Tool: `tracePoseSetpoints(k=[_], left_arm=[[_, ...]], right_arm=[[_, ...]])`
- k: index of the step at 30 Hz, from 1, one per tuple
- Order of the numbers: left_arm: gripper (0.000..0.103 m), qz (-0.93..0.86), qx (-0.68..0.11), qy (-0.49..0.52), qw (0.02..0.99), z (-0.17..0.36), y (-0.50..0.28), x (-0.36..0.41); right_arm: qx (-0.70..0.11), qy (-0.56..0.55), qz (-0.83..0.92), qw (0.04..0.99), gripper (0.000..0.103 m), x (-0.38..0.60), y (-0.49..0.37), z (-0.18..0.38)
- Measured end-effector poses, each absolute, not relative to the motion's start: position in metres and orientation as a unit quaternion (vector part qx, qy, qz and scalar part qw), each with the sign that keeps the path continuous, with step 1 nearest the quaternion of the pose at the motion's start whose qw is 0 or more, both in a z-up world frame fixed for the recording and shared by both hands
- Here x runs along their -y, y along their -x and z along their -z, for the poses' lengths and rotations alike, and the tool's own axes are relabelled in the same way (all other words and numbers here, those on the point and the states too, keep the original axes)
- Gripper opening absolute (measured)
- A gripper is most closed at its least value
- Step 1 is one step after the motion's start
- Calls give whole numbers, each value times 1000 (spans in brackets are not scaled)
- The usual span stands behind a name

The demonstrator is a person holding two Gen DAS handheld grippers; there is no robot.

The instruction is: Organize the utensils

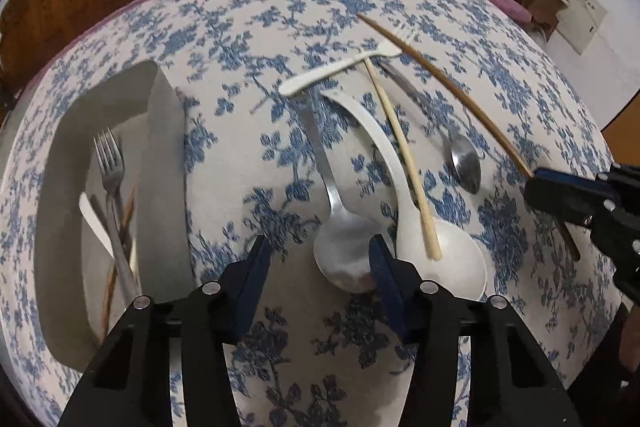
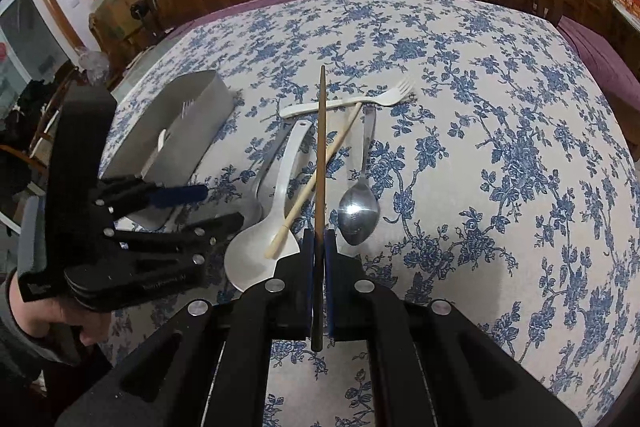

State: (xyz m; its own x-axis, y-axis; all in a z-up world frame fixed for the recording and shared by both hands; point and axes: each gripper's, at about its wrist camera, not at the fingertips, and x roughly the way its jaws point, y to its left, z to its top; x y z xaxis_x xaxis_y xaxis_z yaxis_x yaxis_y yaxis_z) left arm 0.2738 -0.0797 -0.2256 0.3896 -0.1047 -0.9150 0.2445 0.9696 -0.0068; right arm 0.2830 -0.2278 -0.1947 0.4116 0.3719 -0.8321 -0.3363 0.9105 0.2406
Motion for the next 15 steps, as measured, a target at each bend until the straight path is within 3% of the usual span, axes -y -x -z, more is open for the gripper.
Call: tracePoseSetpoints(k=[12, 13, 15], left_arm=[[49, 75, -558, -23, 826, 235, -278, 84], [46, 69, -557, -20, 827, 234, -278, 84], [27, 58, -556, -14, 829, 234, -278, 83]], right_arm=[[-492, -43, -218, 842, 6, 246, -277, 195], [-491, -45, -218, 842, 6, 248, -277, 195], [-491, -47, -217, 843, 6, 251, -276, 196]])
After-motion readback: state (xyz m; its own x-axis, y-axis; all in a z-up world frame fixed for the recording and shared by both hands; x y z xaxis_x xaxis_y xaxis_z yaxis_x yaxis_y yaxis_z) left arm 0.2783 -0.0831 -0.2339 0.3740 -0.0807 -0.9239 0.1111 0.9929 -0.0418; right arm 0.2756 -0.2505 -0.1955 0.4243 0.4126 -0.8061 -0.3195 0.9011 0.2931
